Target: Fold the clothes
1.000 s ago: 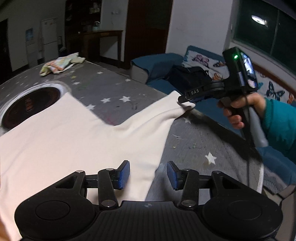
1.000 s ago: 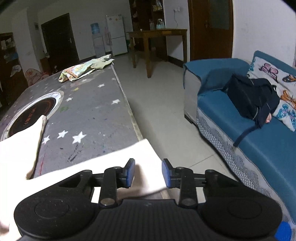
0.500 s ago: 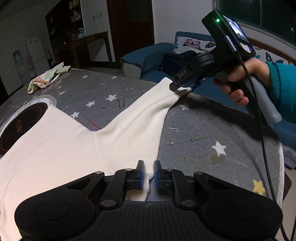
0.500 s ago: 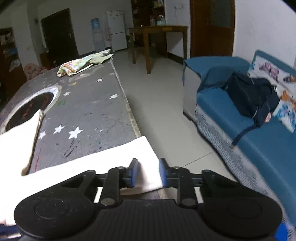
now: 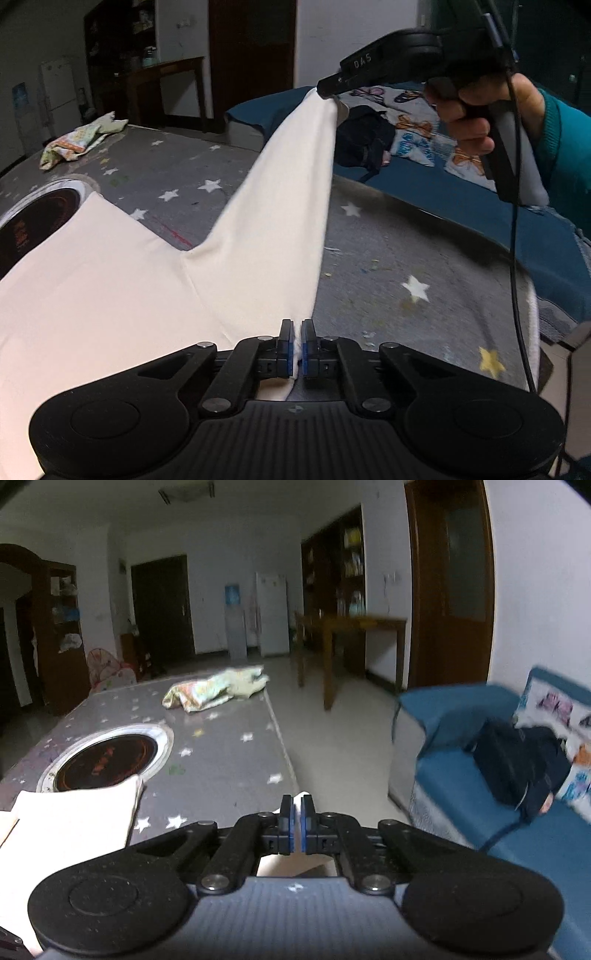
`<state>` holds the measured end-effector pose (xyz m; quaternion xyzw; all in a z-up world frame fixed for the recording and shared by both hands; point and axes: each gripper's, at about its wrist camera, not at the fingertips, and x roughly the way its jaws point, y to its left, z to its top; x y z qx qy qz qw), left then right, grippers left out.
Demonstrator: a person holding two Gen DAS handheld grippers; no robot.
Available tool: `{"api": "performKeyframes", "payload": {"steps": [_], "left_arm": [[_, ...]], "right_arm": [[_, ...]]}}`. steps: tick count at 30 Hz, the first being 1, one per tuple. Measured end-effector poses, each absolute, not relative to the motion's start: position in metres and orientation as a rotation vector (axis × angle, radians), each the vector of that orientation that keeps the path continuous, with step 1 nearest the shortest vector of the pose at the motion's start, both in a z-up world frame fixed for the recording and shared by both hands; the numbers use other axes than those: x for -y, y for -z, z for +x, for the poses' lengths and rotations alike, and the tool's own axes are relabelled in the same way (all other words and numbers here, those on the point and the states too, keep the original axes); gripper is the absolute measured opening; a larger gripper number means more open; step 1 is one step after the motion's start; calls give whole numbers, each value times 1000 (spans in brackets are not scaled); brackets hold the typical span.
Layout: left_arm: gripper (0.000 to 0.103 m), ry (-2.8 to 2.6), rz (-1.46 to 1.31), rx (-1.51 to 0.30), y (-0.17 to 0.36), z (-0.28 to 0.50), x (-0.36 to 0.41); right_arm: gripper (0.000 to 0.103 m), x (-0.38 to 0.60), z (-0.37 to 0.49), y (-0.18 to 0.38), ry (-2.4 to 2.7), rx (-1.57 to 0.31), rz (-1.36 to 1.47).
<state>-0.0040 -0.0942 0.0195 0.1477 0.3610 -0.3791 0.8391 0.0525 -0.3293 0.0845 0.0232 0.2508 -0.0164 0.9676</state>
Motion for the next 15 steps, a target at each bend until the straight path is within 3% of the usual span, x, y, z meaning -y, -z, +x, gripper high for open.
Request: {"api": "performKeyframes", "payload": {"steps": [7, 11, 15], "left_arm": [[6, 818, 294, -769, -19, -7, 94], [7, 823, 271, -776, -19, -10, 92], [8, 824, 236, -787, -20, -13, 87]], "right_arm": [[11, 335, 60, -52, 153, -647, -63], [27, 322, 63, -50, 67, -653, -32], [28, 302, 77, -38, -33, -680, -32]]}}
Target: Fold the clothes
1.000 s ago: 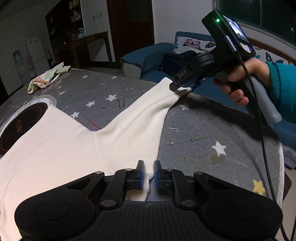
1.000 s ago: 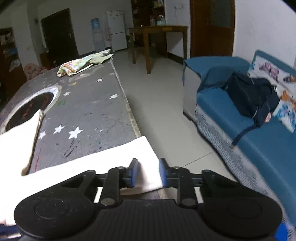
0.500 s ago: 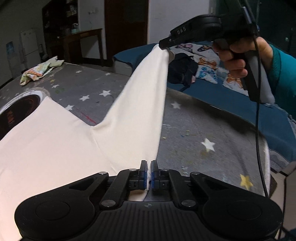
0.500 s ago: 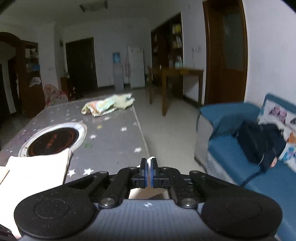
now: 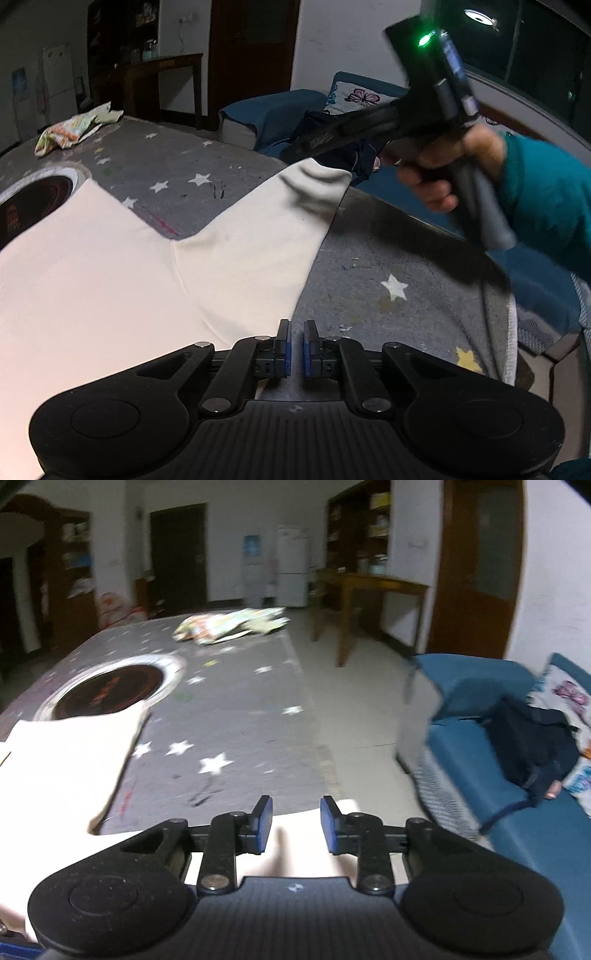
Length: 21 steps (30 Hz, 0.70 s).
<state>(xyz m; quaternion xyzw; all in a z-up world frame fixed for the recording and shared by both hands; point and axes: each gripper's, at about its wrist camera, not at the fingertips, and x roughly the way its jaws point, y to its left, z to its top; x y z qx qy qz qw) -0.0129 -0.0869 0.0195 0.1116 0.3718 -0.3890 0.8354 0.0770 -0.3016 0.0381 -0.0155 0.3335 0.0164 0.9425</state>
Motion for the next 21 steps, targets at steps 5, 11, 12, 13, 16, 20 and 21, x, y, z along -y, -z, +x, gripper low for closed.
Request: {"api": "performKeyframes", "payload": {"steps": [5, 11, 12, 13, 16, 20, 21], "left_arm": [[8, 801, 211, -777, -27, -19, 73], [19, 637, 143, -685, -53, -18, 26], [23, 585, 141, -673, -56, -16, 16], [24, 540, 131, -672, -58, -12, 6], [25, 403, 103, -667, -65, -1, -24], [25, 232, 85, -674, -68, 24, -63], [25, 191, 80, -675, -68, 30, -72]], "right_arm": [[31, 305, 96, -12, 0, -731, -13], [34, 308, 81, -21, -31, -702, 19], [36, 306, 75, -24, -49, -695, 14], [43, 302, 71, -27, -68, -688, 12], [48, 289, 58, -30, -119, -681, 11], [52, 270, 49, -27, -170, -698, 2], [52, 266, 46, -26, -181, -705, -4]]}}
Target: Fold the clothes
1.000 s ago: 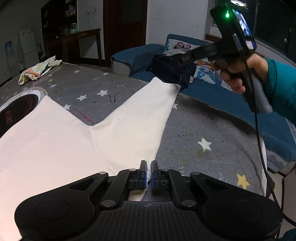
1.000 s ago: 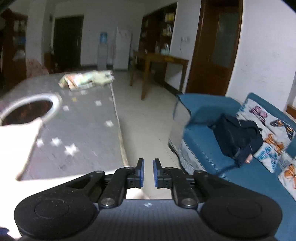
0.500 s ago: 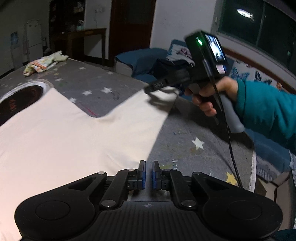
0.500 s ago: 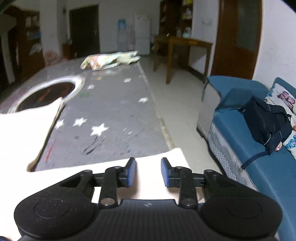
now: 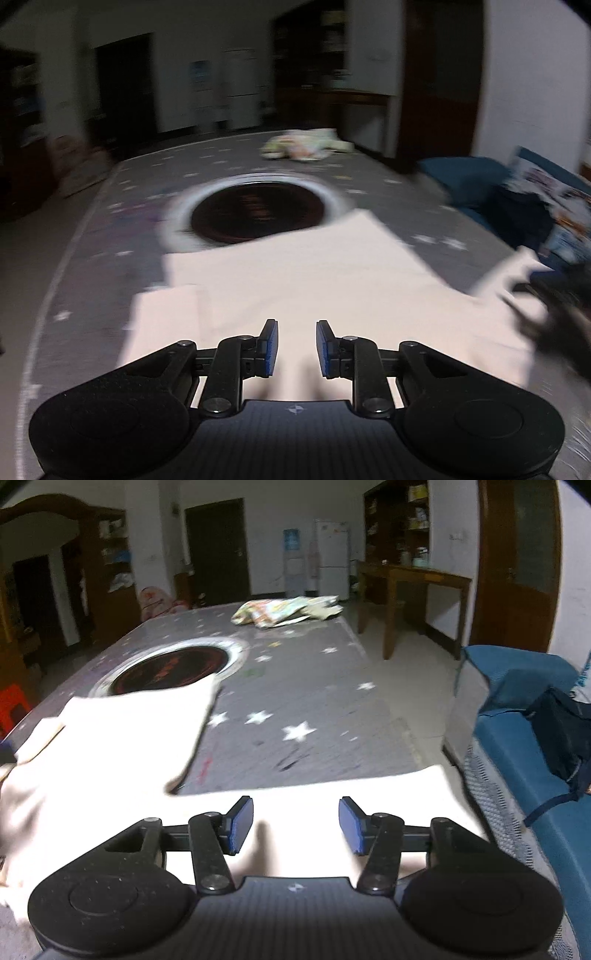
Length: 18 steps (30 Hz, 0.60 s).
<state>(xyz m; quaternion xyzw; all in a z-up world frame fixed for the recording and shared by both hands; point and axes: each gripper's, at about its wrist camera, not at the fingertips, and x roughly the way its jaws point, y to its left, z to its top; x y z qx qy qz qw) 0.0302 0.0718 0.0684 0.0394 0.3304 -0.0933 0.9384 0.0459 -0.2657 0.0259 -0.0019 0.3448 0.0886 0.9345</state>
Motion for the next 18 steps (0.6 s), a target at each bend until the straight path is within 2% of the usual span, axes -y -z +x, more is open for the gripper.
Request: {"api": "performKeyframes", "payload": {"steps": [9, 13, 18], "left_arm": [[25, 38, 44, -761, -41, 93, -116], [25, 20, 27, -788, -31, 102, -120], [34, 13, 29, -795, -27, 104, -117]], "right_arm": [[53, 239, 35, -14, -219, -739, -43], [57, 236, 34, -14, -219, -741, -43], [60, 235, 34, -12, -218, -735, -42]]}}
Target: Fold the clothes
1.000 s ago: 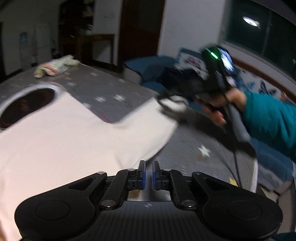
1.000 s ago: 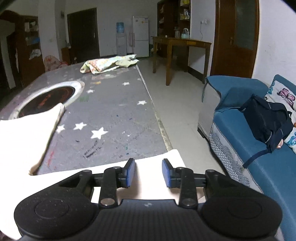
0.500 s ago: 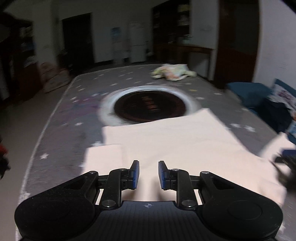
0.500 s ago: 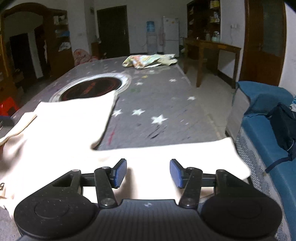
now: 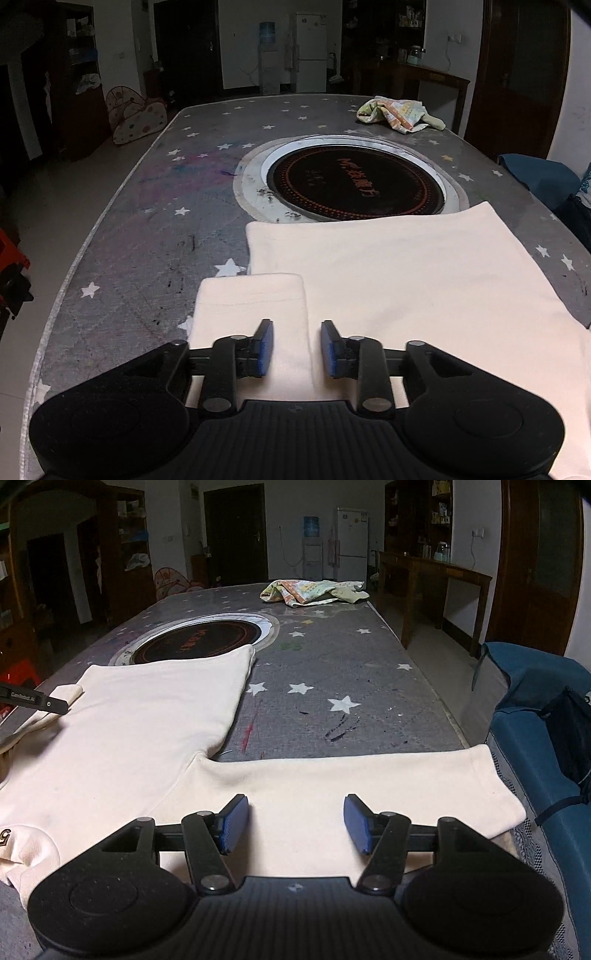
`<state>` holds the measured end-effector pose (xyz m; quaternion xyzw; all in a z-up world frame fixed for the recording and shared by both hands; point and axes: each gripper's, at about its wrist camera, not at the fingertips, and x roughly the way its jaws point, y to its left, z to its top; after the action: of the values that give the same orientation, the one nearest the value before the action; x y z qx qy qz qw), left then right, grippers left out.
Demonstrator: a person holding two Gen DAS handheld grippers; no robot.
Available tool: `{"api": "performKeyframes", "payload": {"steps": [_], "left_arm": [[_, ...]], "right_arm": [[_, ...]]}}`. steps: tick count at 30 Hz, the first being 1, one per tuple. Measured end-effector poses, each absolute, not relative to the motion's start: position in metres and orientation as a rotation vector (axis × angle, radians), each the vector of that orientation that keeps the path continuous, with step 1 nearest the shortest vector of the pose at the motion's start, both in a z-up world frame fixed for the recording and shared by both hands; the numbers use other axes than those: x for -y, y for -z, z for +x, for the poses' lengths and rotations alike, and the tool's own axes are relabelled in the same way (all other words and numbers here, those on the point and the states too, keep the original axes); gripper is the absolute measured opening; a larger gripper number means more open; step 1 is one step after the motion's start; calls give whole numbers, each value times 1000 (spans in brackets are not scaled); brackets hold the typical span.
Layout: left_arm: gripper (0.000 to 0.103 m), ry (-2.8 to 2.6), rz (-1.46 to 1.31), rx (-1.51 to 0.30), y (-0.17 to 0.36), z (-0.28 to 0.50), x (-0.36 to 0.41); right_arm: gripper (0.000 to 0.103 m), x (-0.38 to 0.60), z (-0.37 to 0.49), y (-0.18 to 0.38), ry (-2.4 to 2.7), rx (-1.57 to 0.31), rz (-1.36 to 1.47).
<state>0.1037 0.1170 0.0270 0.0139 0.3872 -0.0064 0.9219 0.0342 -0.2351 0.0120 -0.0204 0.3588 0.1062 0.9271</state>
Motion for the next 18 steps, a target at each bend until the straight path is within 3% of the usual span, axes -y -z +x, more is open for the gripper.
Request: {"api": "performKeyframes", "payload": {"steps": [3, 7, 18], "left_arm": [[32, 7, 64, -801, -26, 106, -112], [8, -9, 42, -795, -27, 106, -120], [3, -121, -153, -616, -66, 48, -187]], "right_arm": [[64, 234, 33, -11, -216, -731, -43], [64, 231, 33, -11, -206, -729, -41], [69, 230, 33, -13, -182, -746, -27]]}}
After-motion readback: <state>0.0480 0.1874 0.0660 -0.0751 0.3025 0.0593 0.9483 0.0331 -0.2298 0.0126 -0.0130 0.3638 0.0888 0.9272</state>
